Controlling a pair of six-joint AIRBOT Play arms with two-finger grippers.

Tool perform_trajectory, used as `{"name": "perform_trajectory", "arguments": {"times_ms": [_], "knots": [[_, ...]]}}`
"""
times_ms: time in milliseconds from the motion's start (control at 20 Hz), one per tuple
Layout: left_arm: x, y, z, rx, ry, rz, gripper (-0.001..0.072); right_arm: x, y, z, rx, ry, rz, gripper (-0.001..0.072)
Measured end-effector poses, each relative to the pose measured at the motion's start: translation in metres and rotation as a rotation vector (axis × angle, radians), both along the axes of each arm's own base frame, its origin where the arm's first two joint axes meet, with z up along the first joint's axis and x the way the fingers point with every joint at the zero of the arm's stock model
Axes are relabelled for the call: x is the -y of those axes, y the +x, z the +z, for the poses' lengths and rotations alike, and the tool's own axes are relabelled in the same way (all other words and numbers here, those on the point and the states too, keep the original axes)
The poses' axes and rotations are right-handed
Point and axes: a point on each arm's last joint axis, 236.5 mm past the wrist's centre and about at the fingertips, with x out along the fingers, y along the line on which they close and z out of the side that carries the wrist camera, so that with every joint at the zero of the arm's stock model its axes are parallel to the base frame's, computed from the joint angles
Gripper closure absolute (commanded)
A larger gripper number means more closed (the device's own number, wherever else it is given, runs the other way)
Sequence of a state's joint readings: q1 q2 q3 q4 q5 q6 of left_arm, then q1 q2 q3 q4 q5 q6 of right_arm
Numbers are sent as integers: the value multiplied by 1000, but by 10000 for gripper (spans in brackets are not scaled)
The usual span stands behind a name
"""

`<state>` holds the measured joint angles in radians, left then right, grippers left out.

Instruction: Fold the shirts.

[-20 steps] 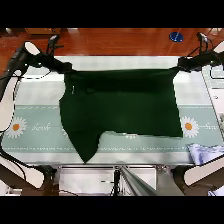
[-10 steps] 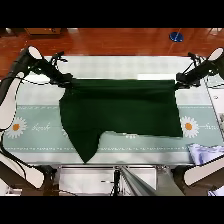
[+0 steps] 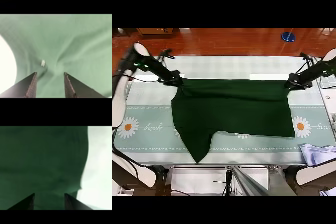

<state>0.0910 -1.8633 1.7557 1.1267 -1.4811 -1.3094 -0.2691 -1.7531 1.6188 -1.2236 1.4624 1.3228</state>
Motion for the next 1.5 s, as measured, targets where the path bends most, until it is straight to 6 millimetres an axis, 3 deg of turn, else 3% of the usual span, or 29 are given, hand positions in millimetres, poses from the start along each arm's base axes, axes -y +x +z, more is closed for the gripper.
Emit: {"name": "perform_trajectory", "arguments": {"times_ms": [150,200,250,350,500,600,750,900,1050,1250,1400,1450,1500], "knots": [[-33,-26,39,-8,-27,51,264,20,-37,34,-26,-17,5,254],[-42,-42,48,-18,-38,70,180,26,-52,41,-32,-14,-10,254],[-50,-59,51,-36,-46,93,144,34,-67,44,-38,-14,-32,254],[-57,-99,47,-75,-65,141,144,43,-99,42,-59,12,-87,240],[-48,-157,28,-127,-122,191,143,40,-136,31,-73,105,-170,240],[-35,-194,13,-173,-163,204,144,34,-154,22,-84,161,-209,240],[-17,-235,-11,-237,-202,217,144,25,-167,13,-73,207,-243,241],[-8,-256,-32,-264,-215,242,144,22,-166,10,-37,219,-265,241],[-4,-264,-48,-262,-204,261,144,22,-165,10,-15,218,-273,241],[5,-258,-61,-223,-183,258,144,22,-165,9,-4,217,-276,241],[23,-248,-65,-200,-202,248,150,21,-165,10,-6,221,-274,241],[28,-247,-67,-197,-204,241,223,21,-166,10,-7,223,-274,241],[33,-245,-71,-194,-199,234,458,20,-166,10,-9,224,-272,241]]}}
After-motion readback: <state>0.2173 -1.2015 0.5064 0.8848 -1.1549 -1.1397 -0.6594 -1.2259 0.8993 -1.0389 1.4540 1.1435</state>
